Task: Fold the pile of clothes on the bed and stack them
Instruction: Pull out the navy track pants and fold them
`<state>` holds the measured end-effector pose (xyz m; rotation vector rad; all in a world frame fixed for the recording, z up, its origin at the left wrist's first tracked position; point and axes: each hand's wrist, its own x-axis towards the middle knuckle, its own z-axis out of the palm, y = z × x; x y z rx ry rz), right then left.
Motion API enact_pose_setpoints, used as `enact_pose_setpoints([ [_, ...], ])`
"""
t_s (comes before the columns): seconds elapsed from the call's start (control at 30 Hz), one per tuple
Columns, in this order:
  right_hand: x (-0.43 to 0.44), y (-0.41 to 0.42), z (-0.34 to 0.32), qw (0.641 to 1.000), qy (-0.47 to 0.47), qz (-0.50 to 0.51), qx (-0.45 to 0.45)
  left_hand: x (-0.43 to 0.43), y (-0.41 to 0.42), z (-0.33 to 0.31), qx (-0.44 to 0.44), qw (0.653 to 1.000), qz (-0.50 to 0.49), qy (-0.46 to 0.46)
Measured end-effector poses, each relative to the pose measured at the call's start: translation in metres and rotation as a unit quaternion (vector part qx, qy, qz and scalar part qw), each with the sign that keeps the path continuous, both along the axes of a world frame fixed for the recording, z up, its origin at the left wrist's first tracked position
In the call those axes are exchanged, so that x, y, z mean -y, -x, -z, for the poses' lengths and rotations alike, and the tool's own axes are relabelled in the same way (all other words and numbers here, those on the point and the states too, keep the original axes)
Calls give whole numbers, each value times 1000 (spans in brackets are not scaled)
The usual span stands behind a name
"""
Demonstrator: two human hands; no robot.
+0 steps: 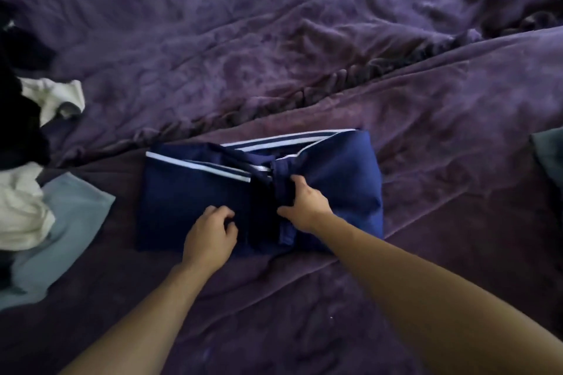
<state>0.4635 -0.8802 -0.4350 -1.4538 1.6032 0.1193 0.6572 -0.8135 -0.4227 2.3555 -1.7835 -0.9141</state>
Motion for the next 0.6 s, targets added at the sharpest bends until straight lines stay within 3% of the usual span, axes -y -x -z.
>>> enact_pose_setpoints([
  [0.07,-5,4,9,995,-41,34,87,-3,3,4,-6,1000,19,3],
  [0.13,-8,28,11,985,42,130,108,-4,11,7,-2,998,67,14],
  [0.2,-8,68,10,957,178,227,23,-4,25,13,14,991,129,4],
  [0.27,-4,111,10,930,222,283,-70,-3,40,24,20,982,180,-54],
  [0.33,2,136,16,936,148,308,-87,-4,49,35,24,970,213,-118],
  [0.43,8,137,26,931,30,361,42,1,50,45,30,963,226,-144],
  [0.6,9,98,-8,918,64,370,126,14,19,27,-57,970,206,-118],
])
